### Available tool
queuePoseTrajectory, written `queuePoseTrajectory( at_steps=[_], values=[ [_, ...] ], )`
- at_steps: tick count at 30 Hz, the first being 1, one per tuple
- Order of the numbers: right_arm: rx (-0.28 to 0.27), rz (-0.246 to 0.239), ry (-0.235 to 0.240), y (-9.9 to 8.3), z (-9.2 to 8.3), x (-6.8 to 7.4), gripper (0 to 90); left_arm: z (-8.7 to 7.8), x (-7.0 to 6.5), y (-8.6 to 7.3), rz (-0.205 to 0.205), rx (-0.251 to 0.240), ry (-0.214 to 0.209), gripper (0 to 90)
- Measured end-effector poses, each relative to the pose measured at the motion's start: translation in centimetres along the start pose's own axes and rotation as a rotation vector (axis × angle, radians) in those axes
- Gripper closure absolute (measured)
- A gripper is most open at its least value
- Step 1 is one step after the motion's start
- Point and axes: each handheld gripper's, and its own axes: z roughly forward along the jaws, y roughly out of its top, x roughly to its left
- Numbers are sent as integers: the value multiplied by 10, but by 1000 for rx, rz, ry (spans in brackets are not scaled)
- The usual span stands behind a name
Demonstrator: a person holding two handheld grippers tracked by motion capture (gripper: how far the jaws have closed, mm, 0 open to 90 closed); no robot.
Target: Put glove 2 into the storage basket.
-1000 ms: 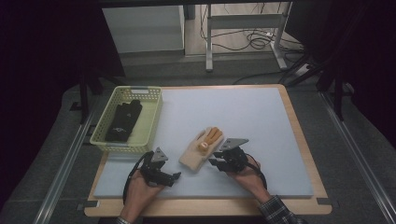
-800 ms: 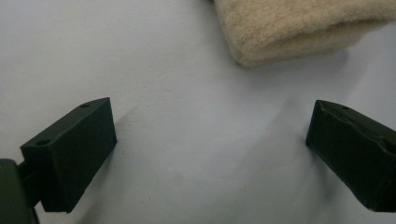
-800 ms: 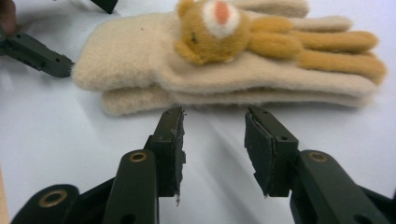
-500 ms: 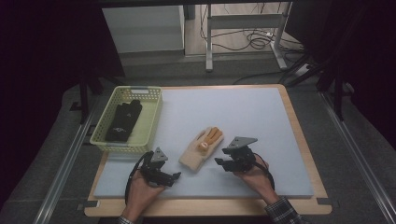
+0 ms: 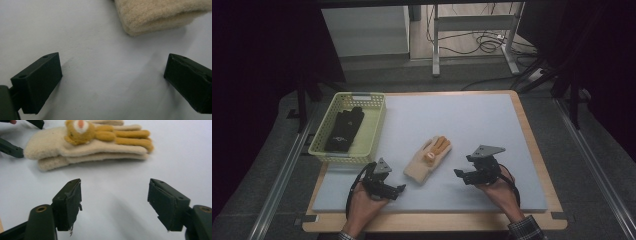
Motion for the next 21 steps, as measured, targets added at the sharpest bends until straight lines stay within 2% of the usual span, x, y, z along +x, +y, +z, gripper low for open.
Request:
queuePoseTrajectory(
  at_steps=[8, 21],
  values=[
    [8, 40, -31, -15, -15, -16, 185, 0, 0, 0, 0, 0, 0, 18],
    [22, 110, -126, -51, -27, -39, 117, 0, 0, 0, -1, 1, -1, 18]
  ],
)
